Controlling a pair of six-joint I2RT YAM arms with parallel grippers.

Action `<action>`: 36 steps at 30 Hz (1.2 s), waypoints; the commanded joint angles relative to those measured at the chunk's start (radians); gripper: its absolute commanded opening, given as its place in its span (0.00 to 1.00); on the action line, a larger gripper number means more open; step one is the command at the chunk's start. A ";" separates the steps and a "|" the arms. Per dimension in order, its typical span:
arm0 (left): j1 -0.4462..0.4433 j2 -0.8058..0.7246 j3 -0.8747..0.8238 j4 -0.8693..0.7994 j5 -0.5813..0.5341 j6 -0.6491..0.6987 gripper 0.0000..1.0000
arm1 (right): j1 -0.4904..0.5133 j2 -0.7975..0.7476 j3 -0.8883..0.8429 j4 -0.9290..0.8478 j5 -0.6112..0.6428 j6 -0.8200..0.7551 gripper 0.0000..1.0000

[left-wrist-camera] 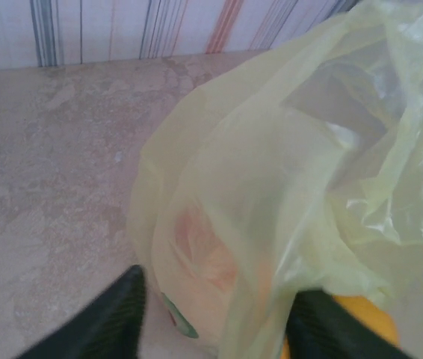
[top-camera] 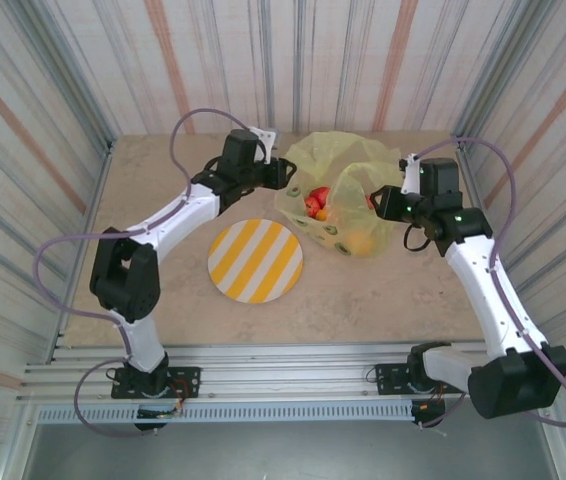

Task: Place the fruits into the plastic bag

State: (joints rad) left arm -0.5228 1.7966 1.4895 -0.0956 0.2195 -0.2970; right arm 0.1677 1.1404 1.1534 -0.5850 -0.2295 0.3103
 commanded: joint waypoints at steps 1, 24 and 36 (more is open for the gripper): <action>0.004 -0.121 -0.056 0.062 0.055 -0.019 0.64 | -0.010 -0.077 0.056 -0.055 0.045 -0.029 0.56; 0.129 -0.645 -0.692 0.121 -0.543 0.096 0.99 | -0.278 -0.117 -0.333 0.460 0.517 -0.011 0.99; 0.388 -0.562 -0.882 0.299 -0.599 0.199 0.99 | -0.266 0.149 -0.574 0.820 0.411 -0.087 0.99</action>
State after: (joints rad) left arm -0.1581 1.1942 0.6357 0.0944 -0.3611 -0.1738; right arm -0.1059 1.2583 0.6159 0.0772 0.2417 0.2653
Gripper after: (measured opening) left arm 0.985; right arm 0.990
